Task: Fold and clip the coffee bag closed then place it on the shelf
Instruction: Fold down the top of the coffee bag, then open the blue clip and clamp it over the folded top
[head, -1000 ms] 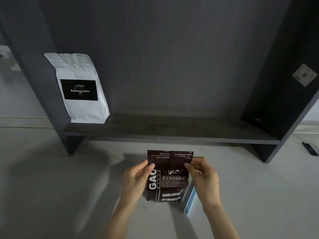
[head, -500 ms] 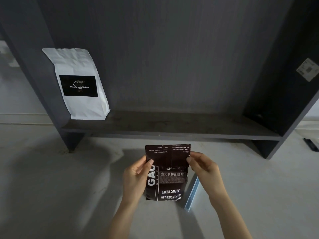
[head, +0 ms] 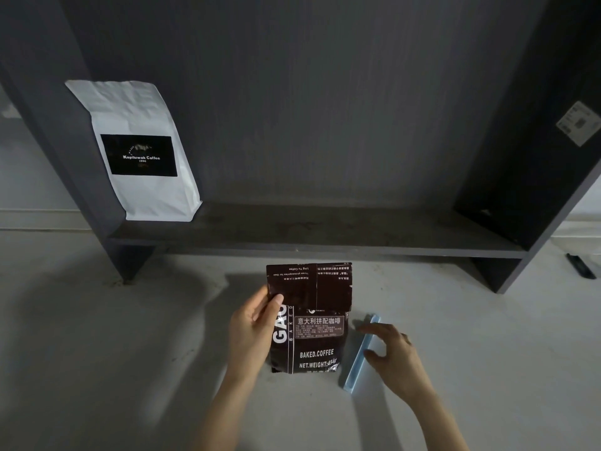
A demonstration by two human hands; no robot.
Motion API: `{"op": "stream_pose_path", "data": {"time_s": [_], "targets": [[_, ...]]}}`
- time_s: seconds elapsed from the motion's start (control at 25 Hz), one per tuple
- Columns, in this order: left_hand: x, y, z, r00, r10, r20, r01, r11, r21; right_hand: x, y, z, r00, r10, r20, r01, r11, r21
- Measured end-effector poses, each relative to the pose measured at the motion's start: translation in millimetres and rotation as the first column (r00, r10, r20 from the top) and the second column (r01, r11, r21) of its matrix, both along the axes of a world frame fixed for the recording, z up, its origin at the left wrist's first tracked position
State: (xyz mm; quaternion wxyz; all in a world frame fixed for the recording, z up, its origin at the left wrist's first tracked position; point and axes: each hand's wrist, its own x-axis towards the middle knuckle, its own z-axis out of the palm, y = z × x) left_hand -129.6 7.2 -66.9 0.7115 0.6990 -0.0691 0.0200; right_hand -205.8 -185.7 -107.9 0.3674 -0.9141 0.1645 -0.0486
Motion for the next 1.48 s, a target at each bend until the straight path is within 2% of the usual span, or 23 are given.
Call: {"op": "stream_pose_path", "data": {"time_s": [0.08,0.2,0.4,0.52,0.6,0.8,0.88,1.12,1.32,1.48], "targets": [[-1,1,3,1.000,-0.017,0.010,0.017,1.000,0.009,1,0,-5,0.997,0.075,-0.013,-0.076,0.996,-0.054],[-1,2,5,1.000,-0.029,0.012,0.029,1.000,0.012,3,2,-11,0.985,0.166,0.055,-0.158,0.979,-0.126],[4,-3,7,0.999,-0.033,-0.002,0.033,0.999,-0.008,2,1,-18,0.967,0.196,0.164,-0.196,0.980,-0.013],[9,-4,6,0.999,-0.028,-0.027,0.028,1.000,-0.012,2,-2,-20,0.970,0.205,0.127,-0.203,0.979,-0.032],[10,-5,6,0.999,-0.026,-0.040,0.026,1.000,-0.016,3,-4,-25,0.976,0.176,0.131,-0.168,0.983,-0.067],[11,-3,7,0.998,-0.039,-0.043,0.039,0.999,0.002,1,-1,-18,0.998,0.058,-0.009,-0.059,0.977,-0.206],[12,-2,7,0.998,-0.052,-0.046,0.052,0.999,0.006,2,1,-15,1.000,0.023,0.012,-0.020,0.976,-0.217],[17,-2,7,0.997,-0.050,-0.052,0.051,0.998,0.020,-4,-5,-5,0.969,-0.114,0.219,0.142,0.983,-0.116],[38,-12,8,0.998,-0.034,-0.047,0.038,0.996,0.077,3,-13,18,0.940,-0.181,0.289,0.183,0.983,0.021],[60,-25,10,0.997,-0.023,-0.074,0.034,0.988,0.151,9,-12,26,0.930,-0.207,0.304,0.199,0.978,0.059]]}}
